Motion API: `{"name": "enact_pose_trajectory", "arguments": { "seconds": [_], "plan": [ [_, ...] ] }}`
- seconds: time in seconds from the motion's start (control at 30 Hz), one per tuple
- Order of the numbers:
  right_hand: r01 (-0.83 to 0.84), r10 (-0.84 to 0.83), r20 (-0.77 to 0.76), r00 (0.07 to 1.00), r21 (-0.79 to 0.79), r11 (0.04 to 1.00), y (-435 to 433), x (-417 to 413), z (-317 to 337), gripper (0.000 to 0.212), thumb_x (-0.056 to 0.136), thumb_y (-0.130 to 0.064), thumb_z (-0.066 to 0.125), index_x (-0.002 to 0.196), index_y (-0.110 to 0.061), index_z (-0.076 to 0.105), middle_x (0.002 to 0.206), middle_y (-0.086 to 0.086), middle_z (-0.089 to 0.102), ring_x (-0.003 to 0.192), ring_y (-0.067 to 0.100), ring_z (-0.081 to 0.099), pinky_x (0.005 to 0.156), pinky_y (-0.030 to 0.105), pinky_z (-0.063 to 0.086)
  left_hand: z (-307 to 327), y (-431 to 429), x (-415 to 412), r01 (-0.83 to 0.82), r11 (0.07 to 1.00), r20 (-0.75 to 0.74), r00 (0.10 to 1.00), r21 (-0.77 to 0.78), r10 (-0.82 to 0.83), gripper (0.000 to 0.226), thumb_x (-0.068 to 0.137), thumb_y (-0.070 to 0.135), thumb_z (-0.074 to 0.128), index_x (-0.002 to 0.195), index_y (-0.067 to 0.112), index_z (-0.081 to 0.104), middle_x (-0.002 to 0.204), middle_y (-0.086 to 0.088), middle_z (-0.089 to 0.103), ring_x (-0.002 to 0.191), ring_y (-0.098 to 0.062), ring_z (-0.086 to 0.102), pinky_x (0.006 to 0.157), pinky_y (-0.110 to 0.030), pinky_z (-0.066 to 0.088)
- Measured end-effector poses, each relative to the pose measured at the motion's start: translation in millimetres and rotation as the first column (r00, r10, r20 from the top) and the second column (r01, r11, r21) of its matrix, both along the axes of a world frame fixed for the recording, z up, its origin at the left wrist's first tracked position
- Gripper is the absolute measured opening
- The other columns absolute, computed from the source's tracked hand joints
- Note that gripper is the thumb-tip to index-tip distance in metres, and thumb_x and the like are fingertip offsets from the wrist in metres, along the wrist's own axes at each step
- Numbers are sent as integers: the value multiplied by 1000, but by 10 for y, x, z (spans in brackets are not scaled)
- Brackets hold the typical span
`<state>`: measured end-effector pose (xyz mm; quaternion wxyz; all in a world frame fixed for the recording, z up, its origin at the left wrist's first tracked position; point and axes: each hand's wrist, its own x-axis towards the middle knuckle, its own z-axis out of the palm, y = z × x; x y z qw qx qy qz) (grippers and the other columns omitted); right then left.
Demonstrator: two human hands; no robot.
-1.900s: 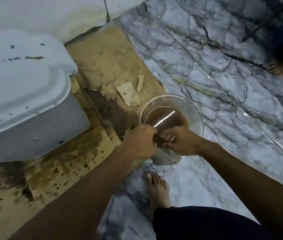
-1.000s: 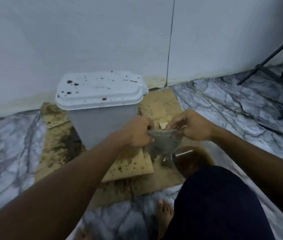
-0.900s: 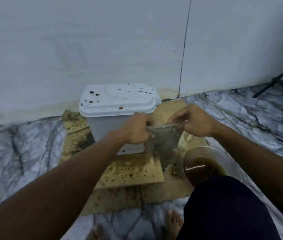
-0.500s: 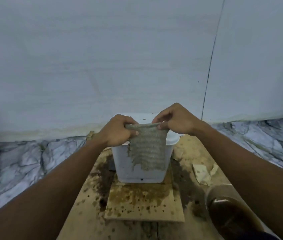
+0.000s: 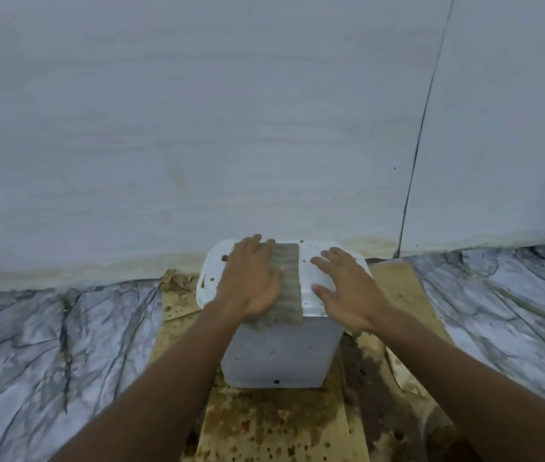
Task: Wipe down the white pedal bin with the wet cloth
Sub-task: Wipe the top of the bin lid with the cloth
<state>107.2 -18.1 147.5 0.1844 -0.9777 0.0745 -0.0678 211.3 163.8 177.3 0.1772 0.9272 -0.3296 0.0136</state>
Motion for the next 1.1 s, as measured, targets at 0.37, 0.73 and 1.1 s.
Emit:
{"name": "enact_pose_trajectory", "arguments": {
  "seconds": [0.37, 0.73, 1.1],
  "plan": [
    [-155, 162, 16, 987, -210, 965, -122, -130, -381, 66, 100, -52, 5, 160, -28, -3, 168, -6, -12, 154, 10, -20, 123, 30, -17, -203, -429, 214, -19, 965, -17, 1000, 261, 25, 66, 103, 56, 11, 161, 26, 1, 168, -9, -8, 154, -26, -11, 124, -48, -8],
    [-159, 173, 55, 983, -192, 968, -127, -136, -430, 68, 103, -56, 15, 160, -27, -9, 167, -12, -18, 150, 3, -26, 120, 22, -22, -278, 132, 206, 66, 972, 53, 995, 224, -80, 62, 102, 61, 9, 158, 38, 0, 167, 5, -8, 153, -12, -12, 122, -33, -12],
    [-115, 138, 99, 986, -207, 972, -172, -144, -561, 74, 100, -65, 14, 162, -26, -1, 169, -9, -7, 153, 5, -20, 121, 24, -20, -259, -332, 157, 88, 957, 36, 994, 278, -102, 65, 103, 57, 9, 160, 27, -1, 168, -3, -8, 154, -19, -13, 125, -43, -7]
  ]
}}
